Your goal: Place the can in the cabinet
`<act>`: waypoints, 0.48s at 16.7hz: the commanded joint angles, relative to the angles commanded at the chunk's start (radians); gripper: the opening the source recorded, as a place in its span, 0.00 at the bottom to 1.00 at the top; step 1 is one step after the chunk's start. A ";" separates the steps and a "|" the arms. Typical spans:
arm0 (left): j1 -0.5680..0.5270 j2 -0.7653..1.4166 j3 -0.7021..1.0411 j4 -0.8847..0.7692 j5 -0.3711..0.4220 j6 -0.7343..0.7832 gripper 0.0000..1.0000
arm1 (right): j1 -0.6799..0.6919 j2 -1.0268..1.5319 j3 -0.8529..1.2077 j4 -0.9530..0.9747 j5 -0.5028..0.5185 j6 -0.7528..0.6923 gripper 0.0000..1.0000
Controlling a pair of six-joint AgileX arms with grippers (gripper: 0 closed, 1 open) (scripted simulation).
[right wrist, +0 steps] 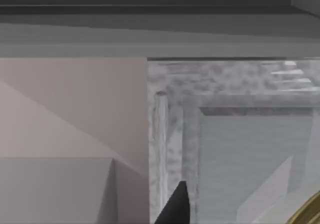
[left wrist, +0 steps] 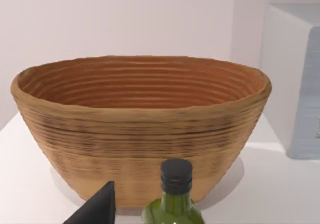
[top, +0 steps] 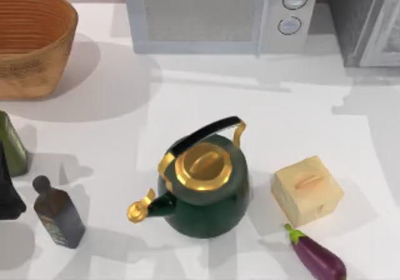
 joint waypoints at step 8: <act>0.000 0.000 0.000 0.000 0.000 0.000 1.00 | 0.041 0.314 0.391 -0.108 0.045 0.003 0.00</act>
